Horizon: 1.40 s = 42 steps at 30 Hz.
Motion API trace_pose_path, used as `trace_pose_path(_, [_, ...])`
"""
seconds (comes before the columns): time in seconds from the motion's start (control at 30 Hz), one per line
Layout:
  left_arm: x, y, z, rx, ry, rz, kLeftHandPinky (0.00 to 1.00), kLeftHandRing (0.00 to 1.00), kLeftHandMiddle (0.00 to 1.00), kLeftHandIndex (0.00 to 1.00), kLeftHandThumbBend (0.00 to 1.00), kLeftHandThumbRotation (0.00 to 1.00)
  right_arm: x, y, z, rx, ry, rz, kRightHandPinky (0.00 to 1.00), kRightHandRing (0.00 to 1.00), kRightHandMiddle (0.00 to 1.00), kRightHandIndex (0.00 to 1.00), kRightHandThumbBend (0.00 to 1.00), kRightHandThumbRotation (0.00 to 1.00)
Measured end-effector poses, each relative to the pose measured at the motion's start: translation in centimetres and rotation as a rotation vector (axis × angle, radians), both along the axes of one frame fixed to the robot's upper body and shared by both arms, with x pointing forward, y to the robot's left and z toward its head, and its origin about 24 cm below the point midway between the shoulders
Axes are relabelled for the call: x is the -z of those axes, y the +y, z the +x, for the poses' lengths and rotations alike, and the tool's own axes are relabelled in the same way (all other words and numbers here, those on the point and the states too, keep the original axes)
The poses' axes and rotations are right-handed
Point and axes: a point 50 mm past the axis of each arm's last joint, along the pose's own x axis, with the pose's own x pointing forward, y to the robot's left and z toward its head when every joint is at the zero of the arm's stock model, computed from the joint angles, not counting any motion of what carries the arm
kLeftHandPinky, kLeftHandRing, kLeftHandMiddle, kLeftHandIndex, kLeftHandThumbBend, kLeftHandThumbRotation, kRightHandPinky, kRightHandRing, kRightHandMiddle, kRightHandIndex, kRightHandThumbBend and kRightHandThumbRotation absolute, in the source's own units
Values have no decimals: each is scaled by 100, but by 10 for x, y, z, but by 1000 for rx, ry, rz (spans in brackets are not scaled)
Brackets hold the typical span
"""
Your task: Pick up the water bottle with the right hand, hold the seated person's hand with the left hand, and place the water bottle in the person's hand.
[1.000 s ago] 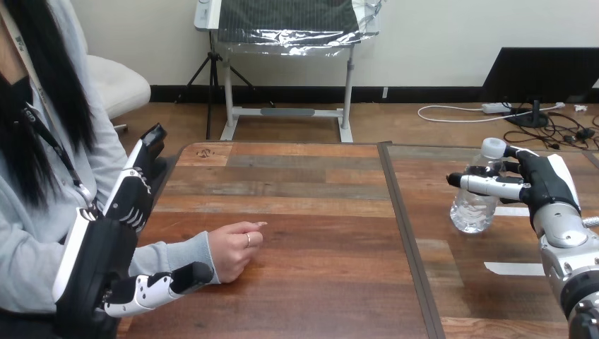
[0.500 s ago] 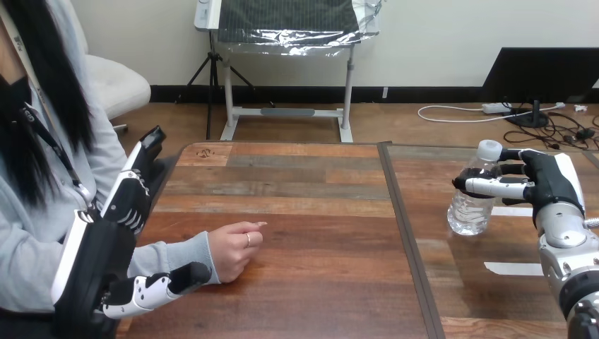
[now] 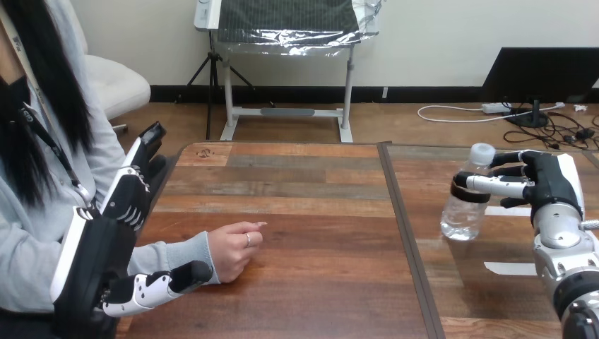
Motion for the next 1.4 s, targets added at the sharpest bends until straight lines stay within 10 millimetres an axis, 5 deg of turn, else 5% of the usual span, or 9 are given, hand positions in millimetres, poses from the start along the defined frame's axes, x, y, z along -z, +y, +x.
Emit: trace_pose_path(1.4, [2, -2, -2, 2, 10, 7, 97, 100, 100, 95, 100, 52, 3, 13, 3, -28, -35, 69, 33, 39, 46, 49, 83, 0])
